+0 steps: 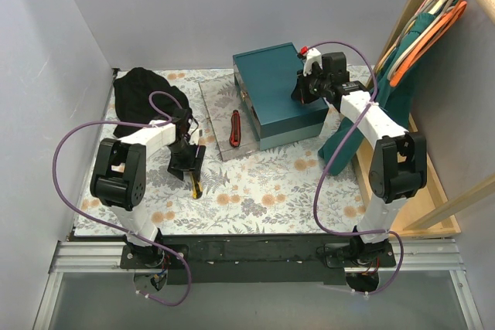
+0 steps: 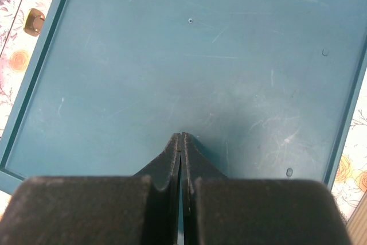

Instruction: Sort the tools into containers

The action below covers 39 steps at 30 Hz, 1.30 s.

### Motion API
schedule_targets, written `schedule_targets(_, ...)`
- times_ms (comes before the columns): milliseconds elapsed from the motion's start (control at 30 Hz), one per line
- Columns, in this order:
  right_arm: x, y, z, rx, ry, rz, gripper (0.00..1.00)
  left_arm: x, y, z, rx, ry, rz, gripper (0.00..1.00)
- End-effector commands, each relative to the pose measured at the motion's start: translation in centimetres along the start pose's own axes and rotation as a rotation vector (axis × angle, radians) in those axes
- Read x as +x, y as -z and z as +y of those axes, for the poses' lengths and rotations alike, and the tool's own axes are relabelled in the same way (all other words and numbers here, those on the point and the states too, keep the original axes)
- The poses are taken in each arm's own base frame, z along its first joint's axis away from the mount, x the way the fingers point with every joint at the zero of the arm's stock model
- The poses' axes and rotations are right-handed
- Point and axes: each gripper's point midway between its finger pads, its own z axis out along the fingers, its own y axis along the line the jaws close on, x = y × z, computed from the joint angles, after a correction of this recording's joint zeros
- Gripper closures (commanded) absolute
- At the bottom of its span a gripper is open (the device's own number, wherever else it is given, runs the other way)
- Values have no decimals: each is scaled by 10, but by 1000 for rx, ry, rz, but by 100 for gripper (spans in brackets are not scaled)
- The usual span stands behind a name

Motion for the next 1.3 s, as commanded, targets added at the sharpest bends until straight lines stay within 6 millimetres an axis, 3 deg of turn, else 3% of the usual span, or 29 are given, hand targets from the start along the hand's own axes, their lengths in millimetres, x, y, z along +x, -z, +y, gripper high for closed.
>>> schedule_targets(0,96,9,-12,55,-112,304,99,1,14,-21,88,7,3,41)
schedule_targets(100,100,9,-13,53,-119,310,99,6,4,-22,108,-2,48,43)
schedule_targets(233,97,8,-13,52,-120,305,99,4,-8,-29,156,-11,48,53)
schedule_targets(467,95,9,-15,62,-113,299,99,3,-11,-43,246,-28,53,88)
schedule_targets(500,94,9,-15,62,-110,297,99,-3,-6,-44,256,-30,38,93)
schedule_targets(633,98,11,-15,61,-115,305,99,-27,18,-40,267,-49,-35,98)
schedule_targets(933,96,8,-18,65,-114,302,99,-64,56,-36,256,-103,-180,100)
schedule_targets(1033,96,7,-17,63,-113,302,99,-89,78,-38,259,-118,-273,100)
schedule_targets(1200,99,7,-17,64,-116,309,99,-147,143,-82,486,-232,-519,100)
schedule_targets(1267,99,7,-17,65,-114,310,99,-166,160,-97,568,-236,-597,100)
